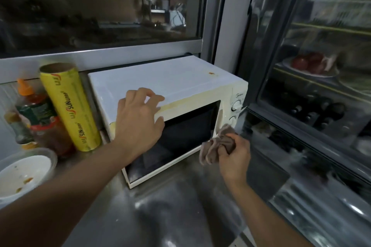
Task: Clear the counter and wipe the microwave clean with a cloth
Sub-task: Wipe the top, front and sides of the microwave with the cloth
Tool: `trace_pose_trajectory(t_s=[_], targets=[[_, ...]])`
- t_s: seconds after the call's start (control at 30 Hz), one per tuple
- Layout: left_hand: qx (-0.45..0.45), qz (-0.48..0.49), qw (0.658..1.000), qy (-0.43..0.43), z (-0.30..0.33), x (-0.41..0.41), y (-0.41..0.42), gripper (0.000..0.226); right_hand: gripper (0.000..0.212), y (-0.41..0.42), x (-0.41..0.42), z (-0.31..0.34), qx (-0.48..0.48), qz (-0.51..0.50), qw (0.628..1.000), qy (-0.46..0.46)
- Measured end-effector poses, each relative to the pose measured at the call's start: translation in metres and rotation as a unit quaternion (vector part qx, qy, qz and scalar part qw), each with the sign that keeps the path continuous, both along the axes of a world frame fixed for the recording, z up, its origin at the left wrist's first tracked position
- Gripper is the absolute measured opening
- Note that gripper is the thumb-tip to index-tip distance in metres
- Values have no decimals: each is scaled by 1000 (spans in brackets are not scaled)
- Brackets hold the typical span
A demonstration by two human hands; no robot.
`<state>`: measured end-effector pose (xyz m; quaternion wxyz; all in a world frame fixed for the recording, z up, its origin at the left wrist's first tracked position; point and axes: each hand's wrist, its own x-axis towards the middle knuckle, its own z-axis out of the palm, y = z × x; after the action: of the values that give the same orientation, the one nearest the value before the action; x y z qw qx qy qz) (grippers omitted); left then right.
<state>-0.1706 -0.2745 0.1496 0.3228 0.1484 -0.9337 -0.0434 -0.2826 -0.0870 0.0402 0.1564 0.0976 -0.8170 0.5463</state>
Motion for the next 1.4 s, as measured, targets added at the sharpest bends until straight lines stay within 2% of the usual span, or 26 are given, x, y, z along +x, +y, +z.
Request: trace_pose_trajectory(t_s=[0.1, 0.27, 0.43, 0.57, 1.0, 1.17, 1.4], targets=[[-30, -16, 999, -20, -3, -31, 18, 48, 28, -2, -52, 21, -18, -15, 999, 33], [-41, 16, 998, -50, -15, -66, 28, 49, 32, -29, -112, 50, -24, 1, 994, 108], [-37, 49, 997, -43, -23, -78, 27, 44, 39, -43, -126, 24, 37, 24, 987, 158], [-62, 58, 996, -8, -28, -81, 27, 41, 38, -53, -129, 6, 15, 4, 986, 167], [-95, 71, 992, 45, -38, -87, 28, 40, 40, -55, -127, -47, -132, 12, 980, 147], [-96, 73, 992, 47, -38, -87, 27, 40, 43, -56, -121, -72, -161, 1, 982, 104], [-81, 92, 992, 28, -37, -87, 29, 39, 44, -64, -113, -94, -189, -29, 982, -15]])
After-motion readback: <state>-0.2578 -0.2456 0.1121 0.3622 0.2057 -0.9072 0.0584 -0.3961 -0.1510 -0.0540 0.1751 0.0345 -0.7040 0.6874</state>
